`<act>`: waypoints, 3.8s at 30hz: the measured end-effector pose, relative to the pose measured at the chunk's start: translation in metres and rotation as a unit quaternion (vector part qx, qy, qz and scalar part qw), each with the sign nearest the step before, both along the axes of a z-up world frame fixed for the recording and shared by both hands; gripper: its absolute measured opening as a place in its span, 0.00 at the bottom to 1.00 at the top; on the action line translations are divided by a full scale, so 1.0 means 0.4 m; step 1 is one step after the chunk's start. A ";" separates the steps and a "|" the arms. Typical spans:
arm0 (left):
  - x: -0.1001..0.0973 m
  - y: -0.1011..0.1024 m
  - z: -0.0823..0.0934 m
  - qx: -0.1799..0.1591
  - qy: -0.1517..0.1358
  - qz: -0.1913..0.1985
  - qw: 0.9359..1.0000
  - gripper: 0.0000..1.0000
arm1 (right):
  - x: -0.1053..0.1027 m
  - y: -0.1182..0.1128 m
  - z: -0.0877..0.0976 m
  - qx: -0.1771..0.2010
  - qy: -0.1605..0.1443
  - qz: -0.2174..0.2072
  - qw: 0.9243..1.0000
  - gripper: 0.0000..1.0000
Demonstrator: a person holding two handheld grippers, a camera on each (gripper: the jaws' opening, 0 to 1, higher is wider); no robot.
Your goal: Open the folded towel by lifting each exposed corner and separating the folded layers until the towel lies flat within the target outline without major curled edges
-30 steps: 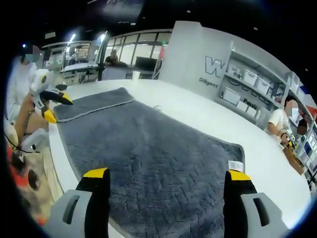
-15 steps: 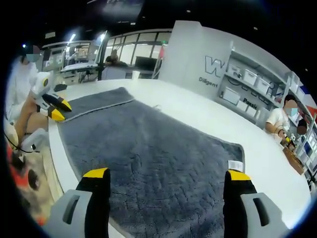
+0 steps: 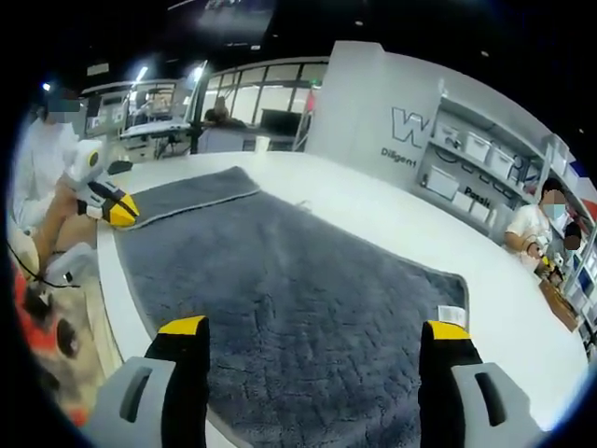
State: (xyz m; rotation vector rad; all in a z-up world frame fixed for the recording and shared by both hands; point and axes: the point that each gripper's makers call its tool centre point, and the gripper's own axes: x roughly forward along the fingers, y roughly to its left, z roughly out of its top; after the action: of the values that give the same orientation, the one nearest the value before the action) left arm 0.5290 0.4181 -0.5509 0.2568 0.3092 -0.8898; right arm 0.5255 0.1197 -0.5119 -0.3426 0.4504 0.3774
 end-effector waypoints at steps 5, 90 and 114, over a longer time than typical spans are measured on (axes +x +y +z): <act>0.011 0.006 0.011 -0.022 -0.002 0.015 1.000 0.03 | 0.001 0.004 0.001 0.000 -0.001 0.004 1.000 0.92; 0.094 0.418 0.134 0.068 -0.052 0.254 0.963 0.82 | -0.013 0.015 -0.032 -0.022 0.025 0.028 0.999 0.92; 0.284 0.162 0.235 0.023 -0.021 0.137 0.990 0.92 | -0.022 -0.015 -0.007 -0.007 0.011 0.016 1.000 0.92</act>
State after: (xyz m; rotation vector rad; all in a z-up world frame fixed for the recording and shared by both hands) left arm 0.6428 0.4830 -0.4569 0.2679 0.3176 -0.6069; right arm 0.5168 0.1138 -0.5147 -0.3608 0.4699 0.4095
